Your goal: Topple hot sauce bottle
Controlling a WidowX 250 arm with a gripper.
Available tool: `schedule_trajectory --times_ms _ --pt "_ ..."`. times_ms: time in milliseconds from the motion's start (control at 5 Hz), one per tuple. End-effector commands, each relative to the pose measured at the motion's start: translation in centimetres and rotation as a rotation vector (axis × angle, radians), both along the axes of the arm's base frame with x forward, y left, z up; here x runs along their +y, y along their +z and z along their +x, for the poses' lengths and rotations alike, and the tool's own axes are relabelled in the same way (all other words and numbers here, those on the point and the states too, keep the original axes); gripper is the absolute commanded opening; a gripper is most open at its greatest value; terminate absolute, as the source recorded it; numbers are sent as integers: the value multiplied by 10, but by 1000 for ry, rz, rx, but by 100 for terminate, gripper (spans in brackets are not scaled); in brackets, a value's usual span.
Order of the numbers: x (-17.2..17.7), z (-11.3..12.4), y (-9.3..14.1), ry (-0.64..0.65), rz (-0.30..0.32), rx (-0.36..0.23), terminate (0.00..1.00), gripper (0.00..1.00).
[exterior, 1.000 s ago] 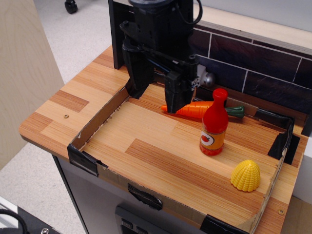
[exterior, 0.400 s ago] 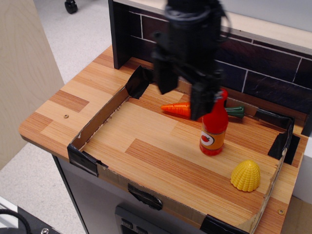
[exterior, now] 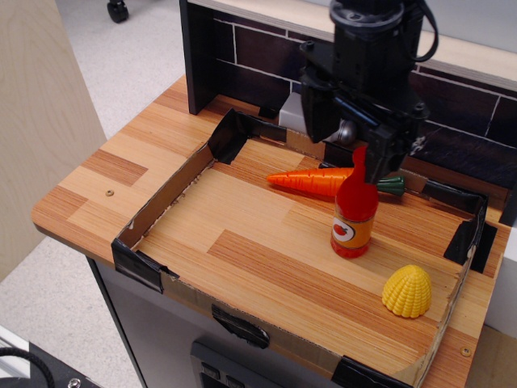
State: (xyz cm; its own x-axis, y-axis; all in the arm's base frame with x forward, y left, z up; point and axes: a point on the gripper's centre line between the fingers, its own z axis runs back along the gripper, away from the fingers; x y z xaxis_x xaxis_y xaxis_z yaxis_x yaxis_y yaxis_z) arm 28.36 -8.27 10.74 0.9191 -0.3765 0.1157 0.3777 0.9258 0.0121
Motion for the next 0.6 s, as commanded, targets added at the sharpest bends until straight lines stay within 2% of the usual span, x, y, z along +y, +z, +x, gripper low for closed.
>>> schedule_trajectory --times_ms 0,200,400 --pt "-9 14 -1 32 9 -59 0 100" --pt "-7 19 -5 104 -37 -49 0 0" --pt "-9 19 -2 101 -42 -38 0 0"
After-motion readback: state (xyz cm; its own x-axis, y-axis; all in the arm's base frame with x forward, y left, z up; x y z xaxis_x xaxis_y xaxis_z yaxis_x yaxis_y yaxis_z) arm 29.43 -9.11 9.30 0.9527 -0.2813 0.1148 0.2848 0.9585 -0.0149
